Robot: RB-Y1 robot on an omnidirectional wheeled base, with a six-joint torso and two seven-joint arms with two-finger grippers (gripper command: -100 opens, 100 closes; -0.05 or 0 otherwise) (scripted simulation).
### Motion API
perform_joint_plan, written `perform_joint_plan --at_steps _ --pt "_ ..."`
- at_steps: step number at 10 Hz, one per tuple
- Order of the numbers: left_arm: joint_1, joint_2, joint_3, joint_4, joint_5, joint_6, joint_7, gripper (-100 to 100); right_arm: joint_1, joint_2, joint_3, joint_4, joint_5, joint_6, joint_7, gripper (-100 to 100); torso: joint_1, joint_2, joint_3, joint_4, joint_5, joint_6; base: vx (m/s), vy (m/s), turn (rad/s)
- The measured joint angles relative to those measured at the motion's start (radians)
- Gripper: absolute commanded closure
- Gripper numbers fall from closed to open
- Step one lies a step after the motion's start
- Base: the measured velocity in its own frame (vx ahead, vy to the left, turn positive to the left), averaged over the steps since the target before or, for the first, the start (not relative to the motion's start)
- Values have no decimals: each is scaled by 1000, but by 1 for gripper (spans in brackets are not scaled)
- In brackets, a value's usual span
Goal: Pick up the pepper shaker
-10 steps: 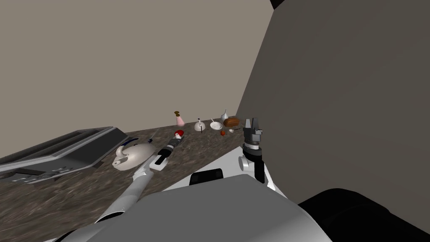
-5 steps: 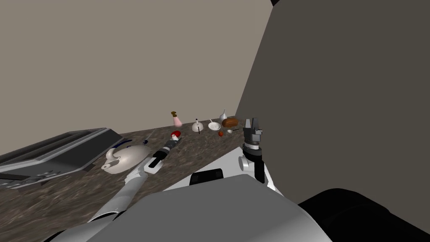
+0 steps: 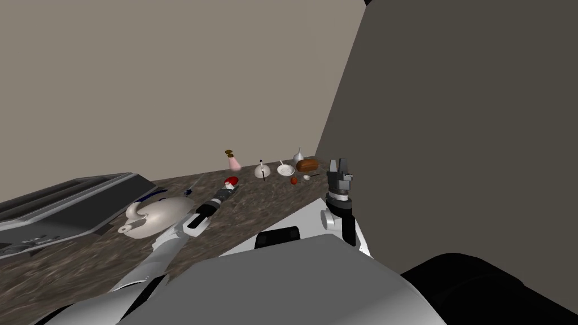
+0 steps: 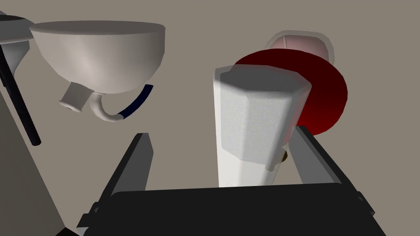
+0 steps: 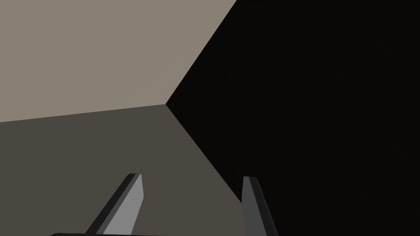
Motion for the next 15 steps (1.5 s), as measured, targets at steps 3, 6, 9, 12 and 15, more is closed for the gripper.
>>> perform_joint_plan --at_steps 3,6,9,12,15 --pt "-17 36 10 73 18 -66 0 -100 0 0 0 0 0 0 0 0 1 -1 0 0 0 0 34 -67 2" --pt "-37 80 20 150 37 -137 7 -100 0 0 0 0 0 0 0 0 1 0 0 0 0 0 27 -72 3" --pt "-56 111 25 216 48 -177 13 -100 0 0 0 0 0 0 0 0 2 0 0 0 0 0 19 -58 1" --pt "-69 125 30 284 56 -228 10 -100 0 0 0 0 0 0 0 0 5 1 1 0 1 0 18 -36 -1" --pt "-83 160 41 289 74 -274 13 -100 0 0 0 0 0 0 0 0 2 0 0 0 1 0 16 -52 4"
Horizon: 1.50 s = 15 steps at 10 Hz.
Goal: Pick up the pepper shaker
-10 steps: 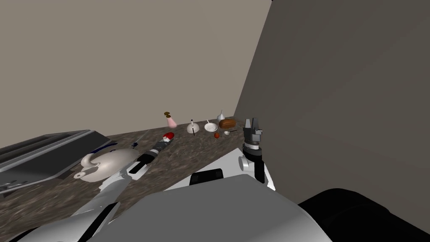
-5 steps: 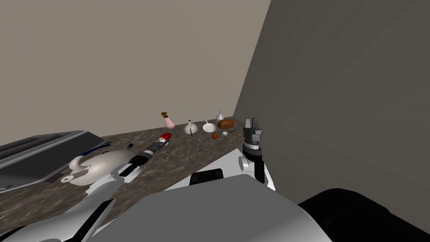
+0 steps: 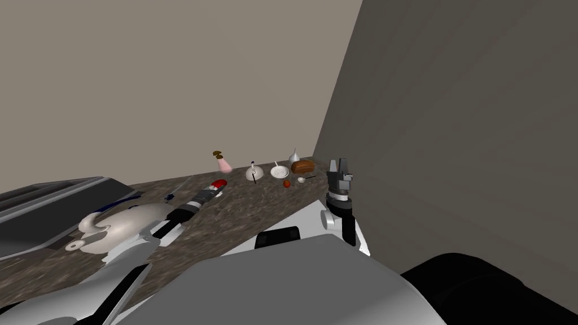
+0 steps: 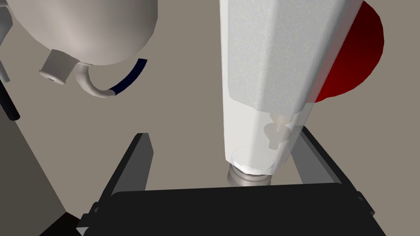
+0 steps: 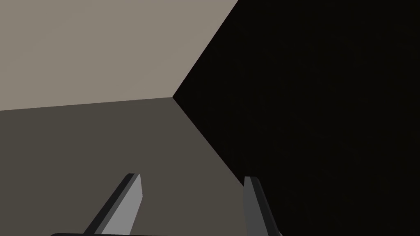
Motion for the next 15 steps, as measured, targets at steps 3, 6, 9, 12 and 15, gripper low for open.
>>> perform_joint_plan --at_steps 3,6,9,12,15 --pt "-26 6 -1 70 0 -34 -8 100 0 0 0 0 0 0 0 0 3 2 1 0 1 0 0 -2 0" --pt "-26 4 -1 70 0 -35 -6 100 0 0 0 0 0 0 0 0 4 1 0 0 0 0 0 0 0" --pt "-32 -14 0 84 -6 -34 -20 100 0 0 0 0 0 0 0 0 8 3 -1 -5 7 0 -16 67 -15" --pt "13 -36 -8 1 -16 35 -5 100 0 0 0 0 0 0 0 0 15 3 -6 -14 17 -8 -14 47 15" --pt "50 -89 -21 -121 -43 132 -1 100 0 0 0 0 0 0 0 0 23 3 -9 -21 26 -6 -54 108 -12"
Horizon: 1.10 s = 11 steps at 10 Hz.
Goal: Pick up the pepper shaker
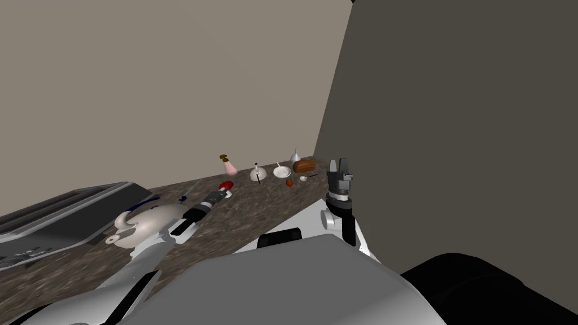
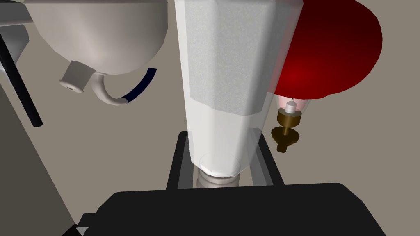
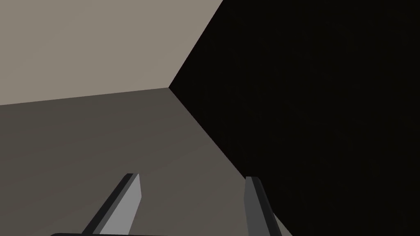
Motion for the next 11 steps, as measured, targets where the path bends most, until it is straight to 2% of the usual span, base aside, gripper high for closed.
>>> perform_joint_plan --at_steps 1,2,3,4,6,8,10,11 --pt "13 -18 -4 -46 -7 36 -2 100 0 0 0 0 0 0 0 0 0 -1 -1 -2 2 -1 -53 126 4" --pt "7 -43 -7 -58 -17 57 -13 100 0 0 0 0 0 0 0 0 2 -1 -3 -5 5 0 -34 99 -14" --pt "26 -60 -14 -110 -25 95 -13 100 0 0 0 0 0 0 0 0 1 -2 -5 -7 6 -1 -28 112 6" --pt "17 -88 -12 -108 -34 109 -27 100 0 0 0 0 0 0 0 0 2 -3 -8 -12 11 0 -20 97 -27" --pt "35 -104 -24 -154 -44 154 -22 100 0 0 0 0 0 0 0 0 3 -6 -11 -16 13 -4 -14 20 6" --pt "48 -106 -26 -195 -46 177 -19 100 0 0 0 0 0 0 0 0 1 -7 -12 -17 13 -4 -24 30 7" --pt "64 -143 -29 -236 -60 213 -28 100 0 0 0 0 0 0 0 0 7 -5 -12 -19 16 -4 -30 76 -12" --pt "67 -146 -34 -262 -63 235 -24 100 0 0 0 0 0 0 0 0 5 -6 -12 -18 15 -4 5 11 4"
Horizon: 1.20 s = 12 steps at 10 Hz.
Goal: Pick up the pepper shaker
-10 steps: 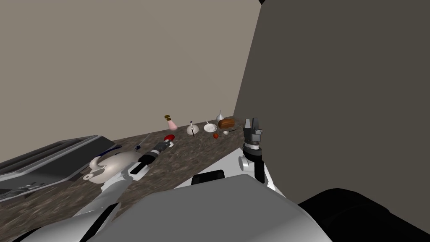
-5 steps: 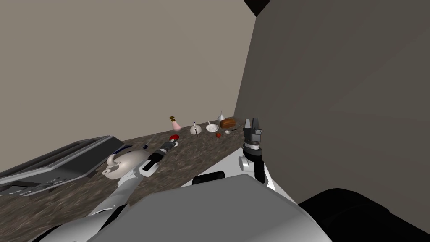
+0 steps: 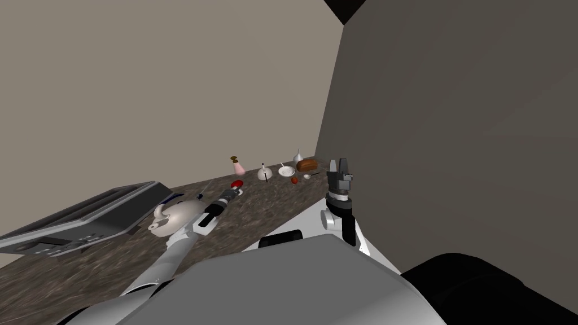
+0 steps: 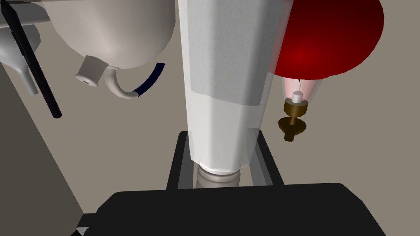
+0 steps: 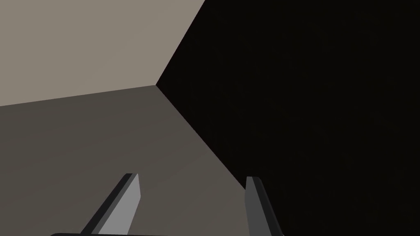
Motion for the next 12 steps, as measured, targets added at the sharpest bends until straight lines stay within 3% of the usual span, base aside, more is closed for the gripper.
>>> perform_joint_plan --at_steps 1,6,8,12 --pt "3 -1 -2 -21 -1 13 3 100 0 0 0 0 0 0 0 0 -3 -1 -1 0 0 0 -9 63 10" --pt "42 -77 -18 -138 -34 122 -5 100 0 0 0 0 0 0 0 0 3 1 1 0 1 -1 -32 74 -6" --pt "50 -80 -20 -186 -36 148 -3 100 0 0 0 0 0 0 0 0 -3 -1 -1 0 -1 0 -12 37 8" --pt "83 -142 -35 -296 -64 238 -8 100 0 0 0 0 0 0 0 0 1 0 0 0 0 -1 -25 73 -7"
